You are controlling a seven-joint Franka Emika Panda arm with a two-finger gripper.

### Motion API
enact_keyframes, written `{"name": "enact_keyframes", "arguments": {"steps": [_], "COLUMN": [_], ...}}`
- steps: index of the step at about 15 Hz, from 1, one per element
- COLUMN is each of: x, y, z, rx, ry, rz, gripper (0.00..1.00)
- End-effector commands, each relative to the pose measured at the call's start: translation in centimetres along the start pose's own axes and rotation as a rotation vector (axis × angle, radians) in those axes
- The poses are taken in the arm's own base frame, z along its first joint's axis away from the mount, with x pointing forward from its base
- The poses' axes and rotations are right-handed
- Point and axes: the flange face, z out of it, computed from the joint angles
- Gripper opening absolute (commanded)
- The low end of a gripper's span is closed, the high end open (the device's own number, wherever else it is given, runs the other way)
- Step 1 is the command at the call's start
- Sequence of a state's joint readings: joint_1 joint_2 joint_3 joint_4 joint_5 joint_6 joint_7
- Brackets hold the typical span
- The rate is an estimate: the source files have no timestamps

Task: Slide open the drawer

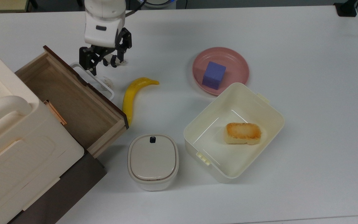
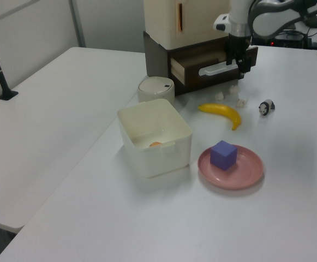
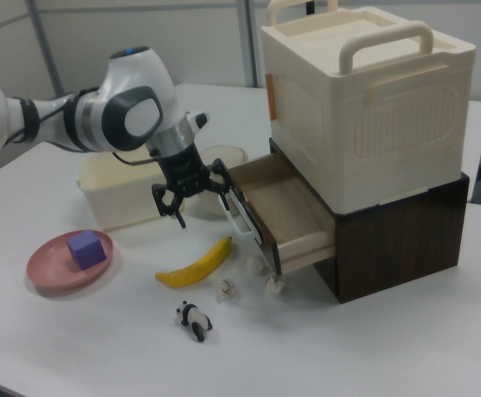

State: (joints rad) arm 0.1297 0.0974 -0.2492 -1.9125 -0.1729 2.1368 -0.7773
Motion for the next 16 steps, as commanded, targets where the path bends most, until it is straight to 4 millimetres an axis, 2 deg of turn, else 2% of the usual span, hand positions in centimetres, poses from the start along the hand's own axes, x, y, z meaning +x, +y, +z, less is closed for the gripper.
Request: {"name": "enact_keyframes", "arguments": {"steps": [1,3,4,5,6,7,9,11,13,16], "x": [0.4,1.5,2.7,3.5,4.1,4.1,2.3,1.6,1.4,1.2], "y": [0.4,-0.4,-1.8,-2.6,-3.3,-3.1,-2.0,-1.6,-1.2,-0.5], "z": [-6.0,-8.5,-9.3,-9.7,-9.9,-10.6,-12.0,-12.8,-12.6,-12.1], "rx": [0.044,0.069,0.091,0.108,0.116,0.114,0.116,0.138,0.162,0.218], "ry": [0.034,0.017,-0.001,0.0,-0.008,-0.003,0.004,-0.006,0.005,0.037], "rz": [0.093,0.199,0.3,0.414,0.633,0.758,0.92,0.999,1.034,0.879], "gripper": [1.0,1.0,1.0,1.0,1.0,1.0,1.0,1.0,1.0,1.0]}}
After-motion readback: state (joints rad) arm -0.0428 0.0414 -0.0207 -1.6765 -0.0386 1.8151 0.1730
